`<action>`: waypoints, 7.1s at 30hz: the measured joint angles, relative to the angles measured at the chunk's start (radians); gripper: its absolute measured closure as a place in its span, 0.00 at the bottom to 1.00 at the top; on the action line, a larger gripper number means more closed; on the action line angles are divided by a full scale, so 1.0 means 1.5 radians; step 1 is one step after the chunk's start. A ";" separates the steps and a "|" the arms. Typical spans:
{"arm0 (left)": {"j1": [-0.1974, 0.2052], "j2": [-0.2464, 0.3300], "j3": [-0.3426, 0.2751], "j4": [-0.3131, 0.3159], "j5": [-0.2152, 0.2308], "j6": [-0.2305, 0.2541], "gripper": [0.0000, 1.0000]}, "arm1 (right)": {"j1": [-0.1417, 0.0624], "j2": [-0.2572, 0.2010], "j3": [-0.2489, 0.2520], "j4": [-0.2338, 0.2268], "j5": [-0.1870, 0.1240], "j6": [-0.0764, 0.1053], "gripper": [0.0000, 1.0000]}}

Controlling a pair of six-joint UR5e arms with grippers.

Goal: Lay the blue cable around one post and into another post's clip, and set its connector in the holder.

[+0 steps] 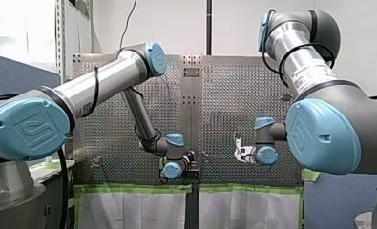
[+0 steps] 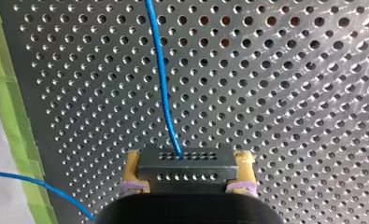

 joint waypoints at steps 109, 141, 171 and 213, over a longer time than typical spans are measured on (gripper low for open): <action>-0.005 0.113 -0.063 -0.239 0.137 0.191 0.01 | -0.025 0.052 -0.117 0.122 -0.013 -0.037 1.00; -0.006 0.113 -0.063 -0.239 0.136 0.193 0.01 | -0.028 0.052 -0.117 0.122 -0.014 -0.037 1.00; -0.023 0.235 -0.178 -0.202 -0.014 0.112 0.06 | -0.033 0.052 -0.117 0.121 -0.015 -0.033 1.00; 0.045 0.524 -0.247 -0.304 -0.225 -0.161 0.00 | -0.030 0.053 -0.117 0.122 -0.017 -0.021 1.00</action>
